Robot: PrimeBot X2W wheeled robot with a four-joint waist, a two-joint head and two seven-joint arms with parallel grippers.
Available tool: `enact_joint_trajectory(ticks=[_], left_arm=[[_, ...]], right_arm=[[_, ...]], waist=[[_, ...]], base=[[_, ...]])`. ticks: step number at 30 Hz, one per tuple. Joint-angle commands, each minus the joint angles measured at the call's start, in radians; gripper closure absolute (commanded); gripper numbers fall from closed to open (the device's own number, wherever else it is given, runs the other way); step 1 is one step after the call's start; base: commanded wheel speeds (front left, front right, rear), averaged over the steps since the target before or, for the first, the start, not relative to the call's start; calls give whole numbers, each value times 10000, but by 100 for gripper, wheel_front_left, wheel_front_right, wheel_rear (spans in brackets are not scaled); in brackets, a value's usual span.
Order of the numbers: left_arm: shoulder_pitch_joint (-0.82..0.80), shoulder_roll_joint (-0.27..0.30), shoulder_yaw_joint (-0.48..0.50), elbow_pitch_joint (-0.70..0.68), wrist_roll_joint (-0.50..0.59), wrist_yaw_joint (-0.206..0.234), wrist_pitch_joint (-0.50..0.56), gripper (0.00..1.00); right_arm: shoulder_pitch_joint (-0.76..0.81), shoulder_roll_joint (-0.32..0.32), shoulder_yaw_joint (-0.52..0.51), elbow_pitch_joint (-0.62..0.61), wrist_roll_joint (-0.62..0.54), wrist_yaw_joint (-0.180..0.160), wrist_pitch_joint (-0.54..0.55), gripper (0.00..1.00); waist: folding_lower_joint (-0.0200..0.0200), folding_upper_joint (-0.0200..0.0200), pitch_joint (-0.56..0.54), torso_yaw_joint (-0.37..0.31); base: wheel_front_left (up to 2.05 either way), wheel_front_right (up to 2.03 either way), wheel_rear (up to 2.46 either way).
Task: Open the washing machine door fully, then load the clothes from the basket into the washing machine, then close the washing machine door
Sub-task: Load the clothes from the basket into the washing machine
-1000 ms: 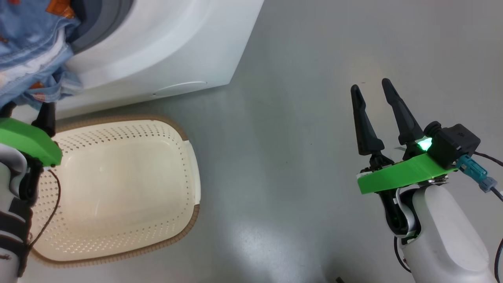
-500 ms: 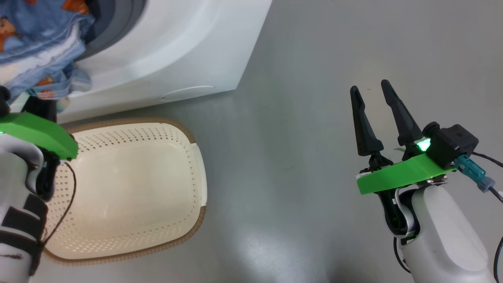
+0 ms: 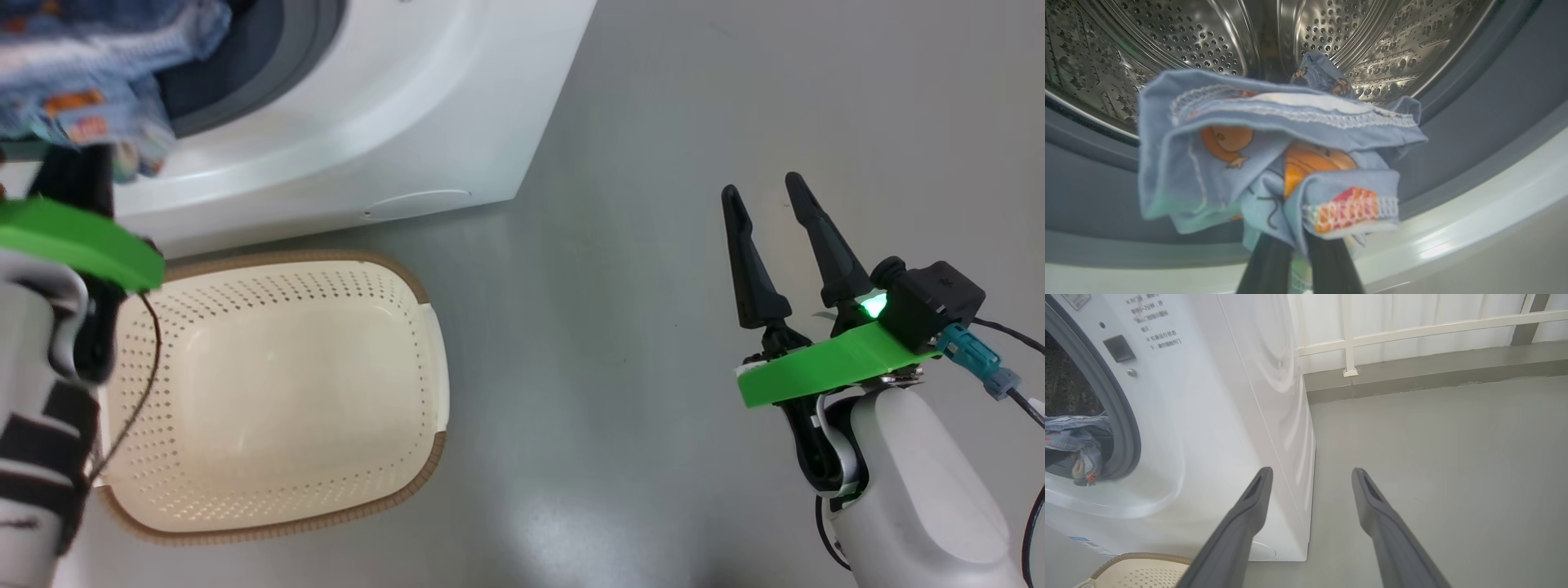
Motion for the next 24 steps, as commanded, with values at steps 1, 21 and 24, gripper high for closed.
enact_joint_trajectory(ticks=[1,21,24], left_arm=[[-424,506,258,-224,30,-21,-74,100],[-5262,1372,-248,2137,423,-21,1486,100],[-5846,1467,-401,2456,541,-21,1798,100]], right_arm=[[-16,50,169,-243,-12,54,-78,0],[3,55,231,-964,282,54,-78,0],[-24,56,287,-1048,367,54,-78,0]], waist=[[1,-1,127,-108],[1,-1,2169,-1612],[1,-1,2312,-1754]], base=[[0,0,0],[0,0,0],[0,0,0]])
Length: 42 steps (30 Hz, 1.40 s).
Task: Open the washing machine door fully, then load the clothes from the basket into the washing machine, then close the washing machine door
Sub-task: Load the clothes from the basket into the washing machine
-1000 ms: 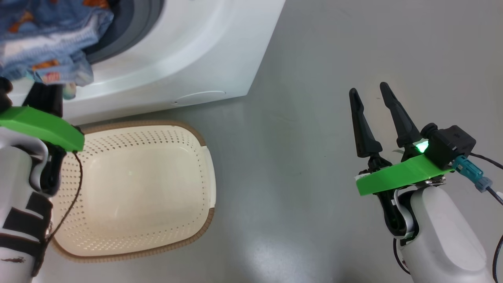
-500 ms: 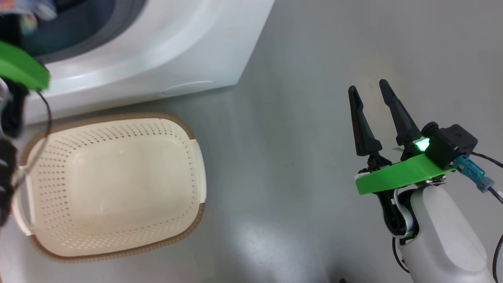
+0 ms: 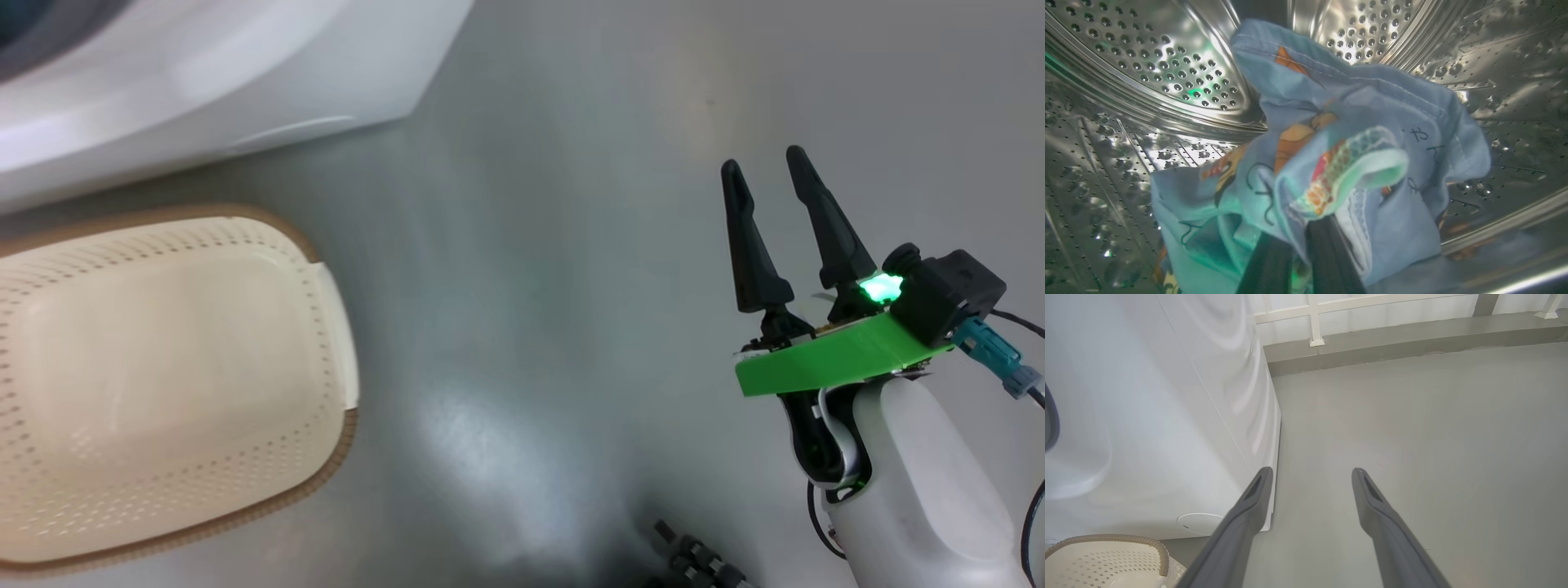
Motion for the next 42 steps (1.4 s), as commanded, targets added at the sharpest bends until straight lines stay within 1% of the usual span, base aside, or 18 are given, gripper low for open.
enact_joint_trajectory(ticks=[1,2,3,4,6,7,10,13,16,21,26,29,34,40,42], left_arm=[[-363,457,37,43,68,-21,281,100],[-503,447,2,236,39,-21,588,80],[-645,444,-52,414,46,-21,876,8],[-800,461,-112,567,93,15,1082,0],[-1056,441,-207,875,141,80,1529,0],[-1056,441,-207,875,141,80,1529,0],[-1246,305,-269,1225,48,63,2211,0],[-1113,134,-265,1340,-130,30,2360,0],[-776,47,-264,1289,-253,5,1846,0],[179,-44,-498,1066,-224,-14,444,0],[1369,-180,-563,723,-625,-18,-820,0],[2079,-384,-648,474,-995,-19,-1107,0],[2971,-541,-764,34,-1403,-20,-1572,0],[3970,-684,-813,-446,-1547,-20,-1814,0],[4264,-678,-632,-758,-1485,-19,-1830,0]], right_arm=[[38,6,209,-255,89,54,-78,0],[47,6,225,-260,113,54,-78,0],[54,6,240,-262,134,54,-78,0],[59,6,251,-261,150,54,-78,0],[63,6,261,-255,177,54,-78,0],[63,6,261,-255,177,54,-78,0],[69,6,203,-255,225,54,-78,0],[59,6,176,-229,238,54,-78,0],[-8,6,210,-177,255,54,-78,0],[-94,6,220,-29,196,54,-78,0],[-96,6,144,142,49,54,-78,0],[-75,6,105,270,-65,54,-78,0],[-105,6,100,504,-235,54,-78,0],[-4,-109,159,755,-188,54,-78,0],[43,-160,166,813,-152,54,-78,0]], waist=[[0,0,341,-352],[0,0,354,-378],[0,0,361,-399],[0,0,364,-415],[0,0,352,-435],[0,0,352,-435],[0,0,288,-408],[0,0,174,-291],[0,0,12,-153],[0,0,-415,106],[0,0,-1025,414],[0,0,-1442,660],[0,0,-2134,1063],[0,0,-2950,1502],[0,0,-3194,1633]], base=[[0,0,0],[0,0,0],[0,0,0],[0,0,0],[0,0,0],[0,0,0],[0,0,0],[0,0,0],[0,0,0],[0,0,0],[0,0,0],[0,0,0],[0,0,0],[0,0,0],[0,0,0]])
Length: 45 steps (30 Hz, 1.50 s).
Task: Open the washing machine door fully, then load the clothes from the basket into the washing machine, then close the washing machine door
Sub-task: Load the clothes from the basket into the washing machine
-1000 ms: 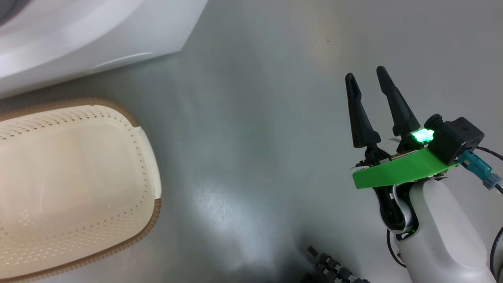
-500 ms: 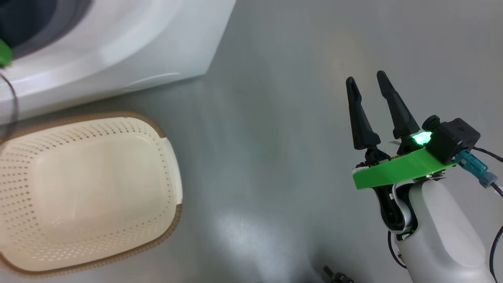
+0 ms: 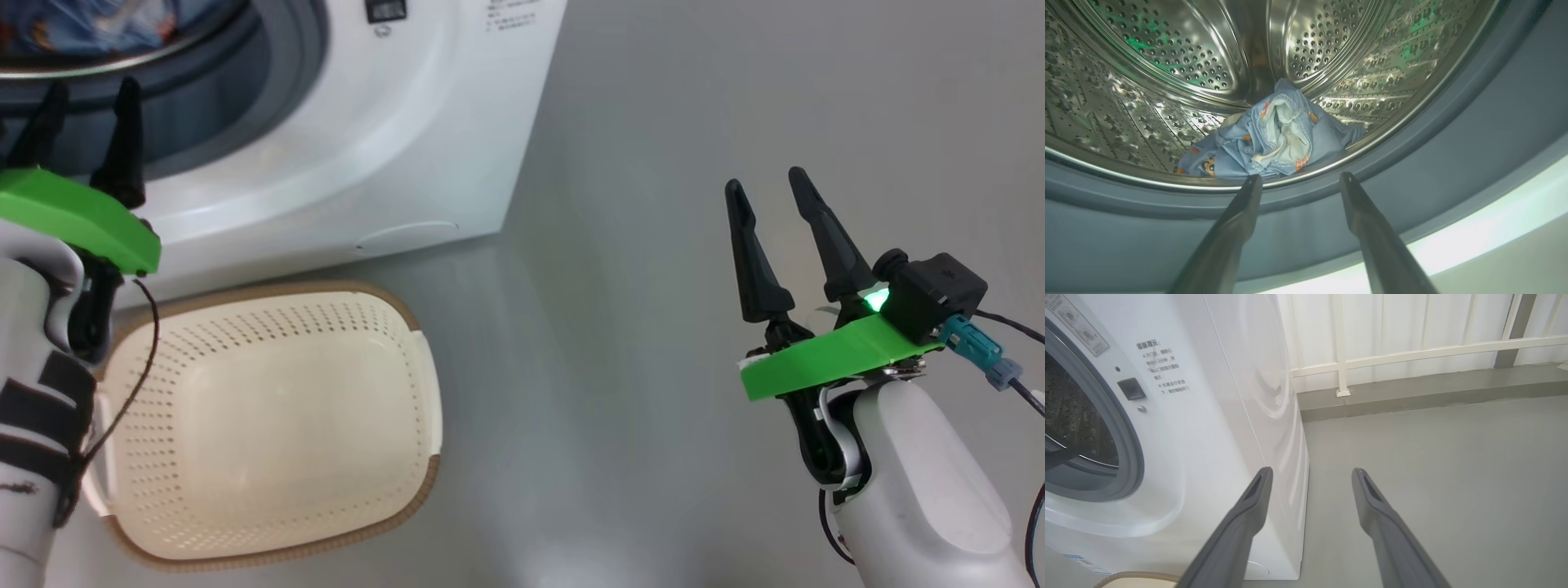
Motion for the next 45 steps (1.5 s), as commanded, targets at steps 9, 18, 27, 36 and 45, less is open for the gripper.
enact_joint_trajectory(ticks=[9,18,27,36,45], left_arm=[[2466,184,1825,-2726,994,440,-133,0],[4733,-216,3008,-4711,1825,753,-134,0],[6662,-662,3928,-6096,2154,807,-135,0],[7794,-955,4407,-6856,2595,800,-135,0],[8467,-1362,4831,-7307,2820,690,-135,0]], right_arm=[[546,-305,169,77,232,44,-78,0],[885,-580,145,183,437,44,-78,0],[1296,-774,17,168,602,44,-78,0],[1438,-967,86,200,688,44,-78,0],[1647,-1082,218,251,768,44,-78,0]], waist=[[2,0,-1774,1031],[2,0,-2595,1352],[2,0,-3160,1587],[2,0,-3499,1783],[2,0,-3736,1815]], base=[[0,0,0],[0,0,0],[0,0,0],[0,0,0],[0,0,0]])
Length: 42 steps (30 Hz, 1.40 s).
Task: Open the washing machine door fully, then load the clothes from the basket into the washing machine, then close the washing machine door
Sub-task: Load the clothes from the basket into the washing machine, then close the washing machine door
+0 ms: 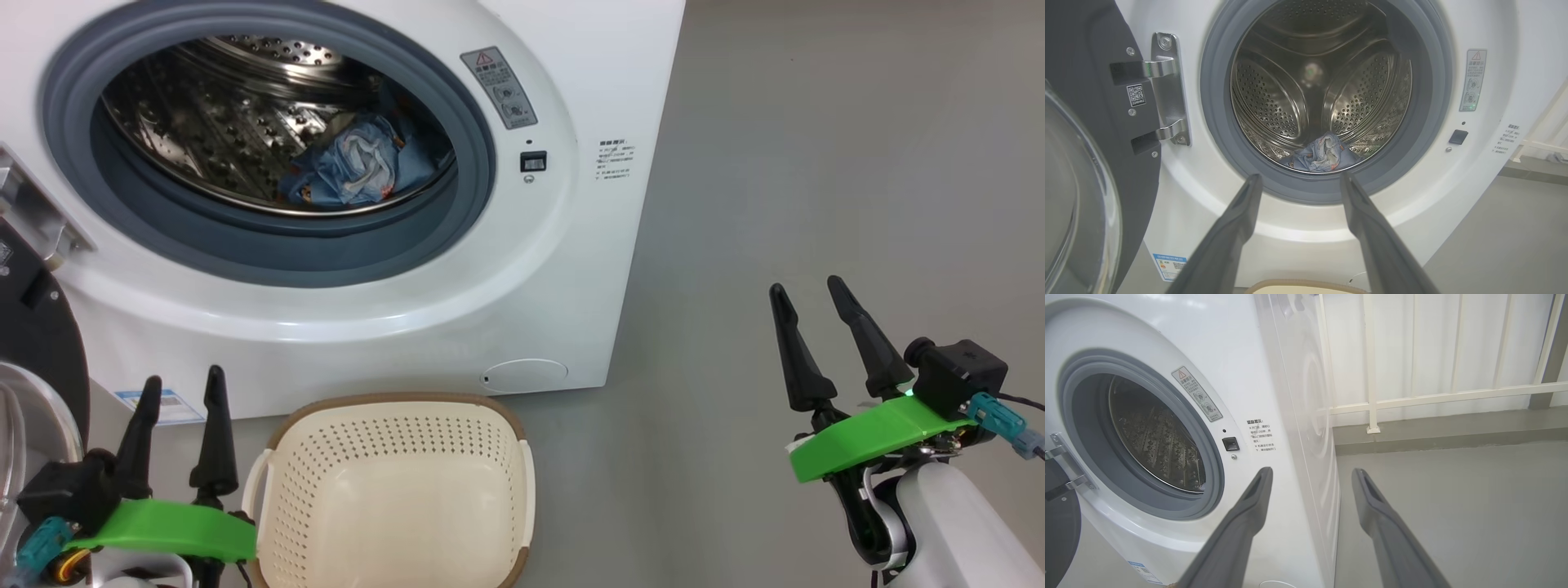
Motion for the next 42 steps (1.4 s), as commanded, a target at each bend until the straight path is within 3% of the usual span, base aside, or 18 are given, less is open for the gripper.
enact_joint_trajectory(ticks=[1,42], left_arm=[[-82,246,441,-378,120,-95,-62,0],[102,-338,1258,-382,1297,-504,-63,0]], right_arm=[[45,-106,237,-206,69,44,-80,0],[23,-168,426,-54,210,44,-80,0]], waist=[[0,0,-21,4],[0,0,-184,-92]], base=[[0,0,0],[0,0,0]])
